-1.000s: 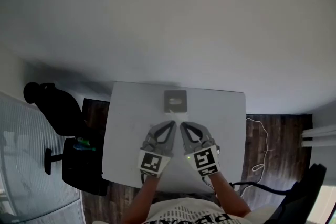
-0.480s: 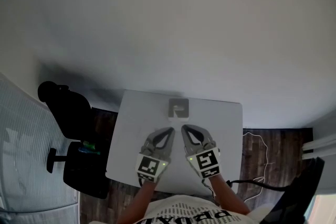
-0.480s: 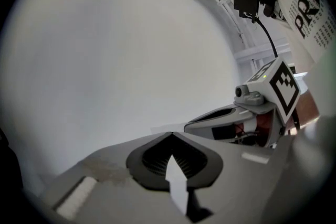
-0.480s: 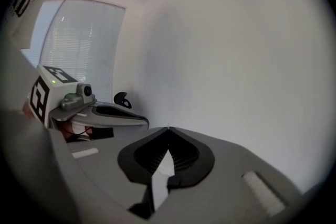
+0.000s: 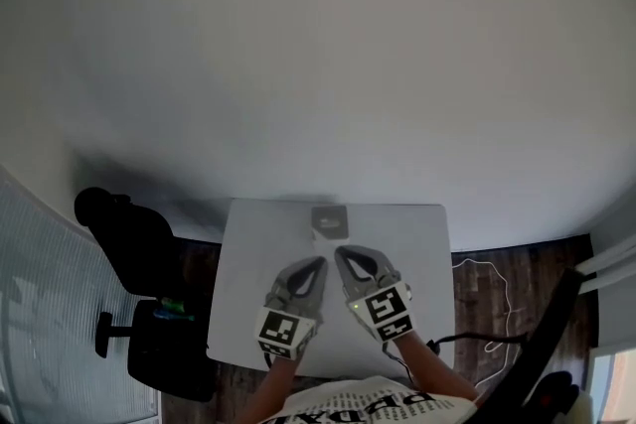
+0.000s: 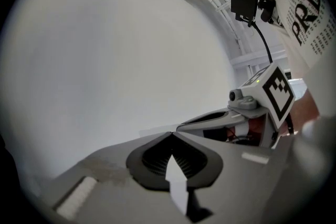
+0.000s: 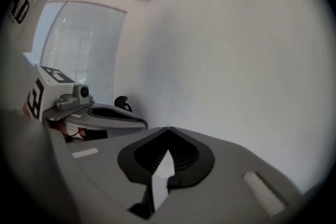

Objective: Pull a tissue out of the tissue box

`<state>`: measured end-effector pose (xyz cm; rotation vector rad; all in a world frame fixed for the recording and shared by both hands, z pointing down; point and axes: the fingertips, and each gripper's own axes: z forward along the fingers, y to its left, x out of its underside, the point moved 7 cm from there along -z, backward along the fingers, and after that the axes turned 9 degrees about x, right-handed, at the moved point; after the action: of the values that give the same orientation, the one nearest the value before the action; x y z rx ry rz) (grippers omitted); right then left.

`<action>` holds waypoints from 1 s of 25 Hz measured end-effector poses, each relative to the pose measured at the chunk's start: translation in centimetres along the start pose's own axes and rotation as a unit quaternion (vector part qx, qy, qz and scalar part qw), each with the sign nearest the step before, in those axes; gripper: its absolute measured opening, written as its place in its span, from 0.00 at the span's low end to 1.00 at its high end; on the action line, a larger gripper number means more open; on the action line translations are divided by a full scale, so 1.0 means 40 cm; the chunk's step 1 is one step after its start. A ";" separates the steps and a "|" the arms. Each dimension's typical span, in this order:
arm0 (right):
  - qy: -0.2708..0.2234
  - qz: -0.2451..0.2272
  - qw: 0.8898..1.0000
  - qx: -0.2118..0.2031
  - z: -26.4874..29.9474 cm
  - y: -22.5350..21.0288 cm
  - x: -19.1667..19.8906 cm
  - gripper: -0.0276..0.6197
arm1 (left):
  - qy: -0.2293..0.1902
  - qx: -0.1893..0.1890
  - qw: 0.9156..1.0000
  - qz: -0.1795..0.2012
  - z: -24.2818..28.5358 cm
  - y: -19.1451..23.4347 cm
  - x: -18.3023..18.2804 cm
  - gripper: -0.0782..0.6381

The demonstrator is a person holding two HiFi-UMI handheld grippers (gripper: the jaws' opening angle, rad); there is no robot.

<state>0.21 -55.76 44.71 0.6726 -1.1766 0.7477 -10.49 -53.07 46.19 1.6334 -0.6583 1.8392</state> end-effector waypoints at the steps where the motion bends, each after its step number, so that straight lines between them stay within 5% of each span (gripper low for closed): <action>1: -0.001 0.001 1.000 0.001 -0.002 -0.002 -0.003 0.06 | -0.001 0.002 1.000 -0.001 0.002 -0.002 -0.001 0.10; 25: -0.027 0.001 1.000 0.011 -0.017 -0.032 -0.023 0.06 | -0.018 0.012 1.000 0.005 0.016 -0.007 -0.015 0.10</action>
<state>1.42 -56.13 43.57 0.7135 -1.2207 0.7488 -9.81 -53.40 45.66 1.6841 -0.6643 1.8358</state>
